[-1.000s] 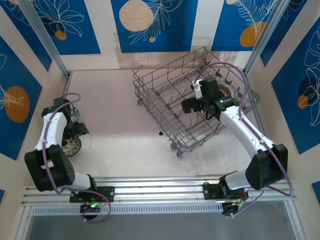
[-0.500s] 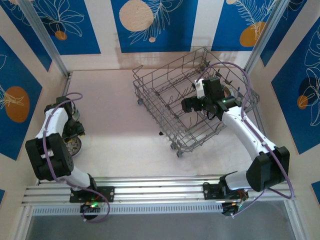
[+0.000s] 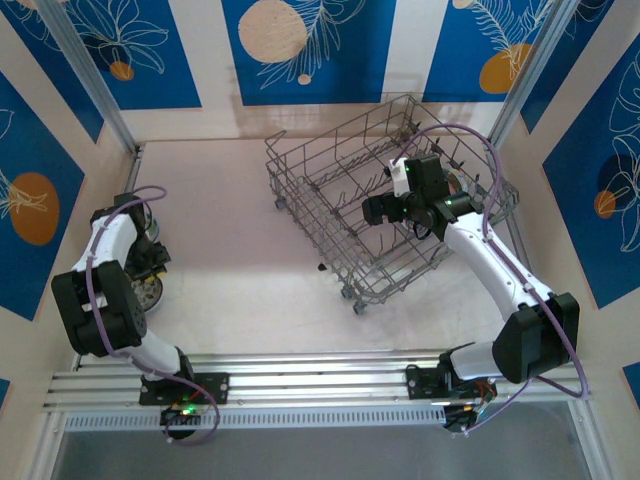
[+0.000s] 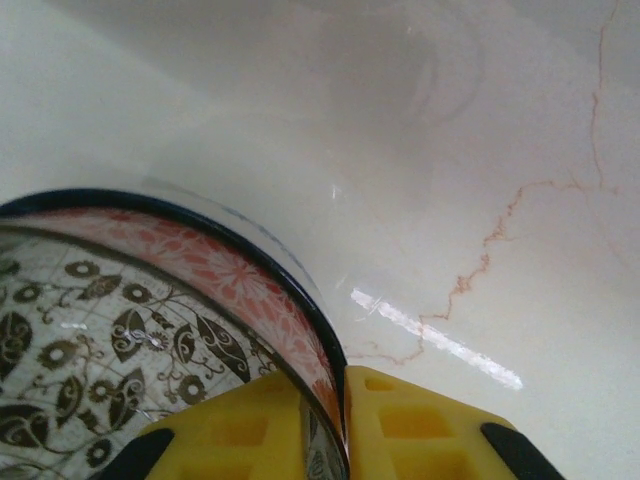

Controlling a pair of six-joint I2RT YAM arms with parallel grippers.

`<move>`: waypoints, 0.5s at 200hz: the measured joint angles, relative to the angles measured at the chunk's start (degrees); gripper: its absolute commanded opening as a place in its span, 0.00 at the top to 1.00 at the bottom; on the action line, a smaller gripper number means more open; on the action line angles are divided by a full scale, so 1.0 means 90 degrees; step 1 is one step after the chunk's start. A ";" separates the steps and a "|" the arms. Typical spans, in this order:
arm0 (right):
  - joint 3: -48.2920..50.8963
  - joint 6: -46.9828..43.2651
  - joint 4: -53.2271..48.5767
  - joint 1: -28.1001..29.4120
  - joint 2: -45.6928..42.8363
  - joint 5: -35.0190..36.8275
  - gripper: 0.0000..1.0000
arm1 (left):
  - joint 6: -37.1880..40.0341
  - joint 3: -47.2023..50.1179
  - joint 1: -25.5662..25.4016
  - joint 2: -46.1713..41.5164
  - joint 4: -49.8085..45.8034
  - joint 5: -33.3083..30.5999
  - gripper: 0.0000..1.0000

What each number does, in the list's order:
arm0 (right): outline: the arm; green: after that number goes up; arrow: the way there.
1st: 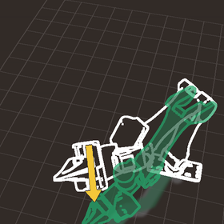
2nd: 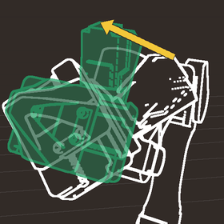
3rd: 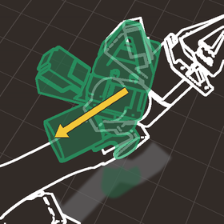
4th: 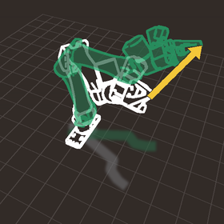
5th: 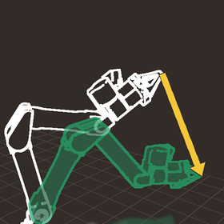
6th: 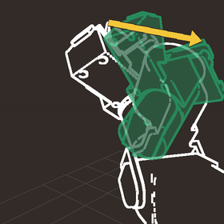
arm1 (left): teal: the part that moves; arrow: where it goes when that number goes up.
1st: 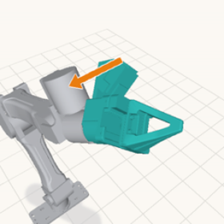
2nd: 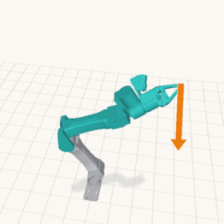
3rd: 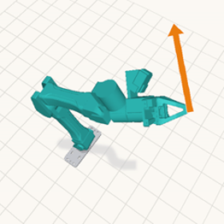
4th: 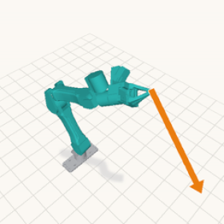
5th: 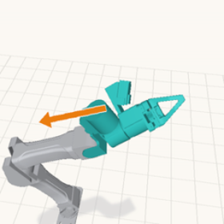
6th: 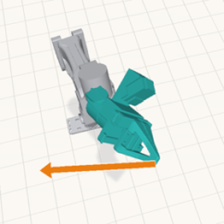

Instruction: Load the bowls into the dish rack

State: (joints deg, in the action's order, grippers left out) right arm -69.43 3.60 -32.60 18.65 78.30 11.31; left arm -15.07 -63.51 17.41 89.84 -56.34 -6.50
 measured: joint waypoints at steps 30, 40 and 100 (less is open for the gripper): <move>0.0000 0.0002 0.0000 -0.0005 0.0000 -0.0029 0.00 | -0.0012 -0.0002 0.0000 -0.0029 -0.0007 0.0041 0.91; 0.0000 0.0002 -0.0002 -0.0005 0.0000 -0.0034 0.01 | -0.0024 -0.0002 0.0000 -0.0073 -0.0034 0.0053 0.91; -0.0134 0.0075 -0.0029 -0.0005 0.0000 -0.0202 0.00 | -0.0129 -0.0010 0.0012 -0.0690 -0.0078 0.0447 0.96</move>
State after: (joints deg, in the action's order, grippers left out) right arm -70.63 4.27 -32.86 18.61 78.30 9.50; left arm -16.23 -63.59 17.52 83.64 -57.04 -2.48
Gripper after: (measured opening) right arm 0.997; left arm 0.071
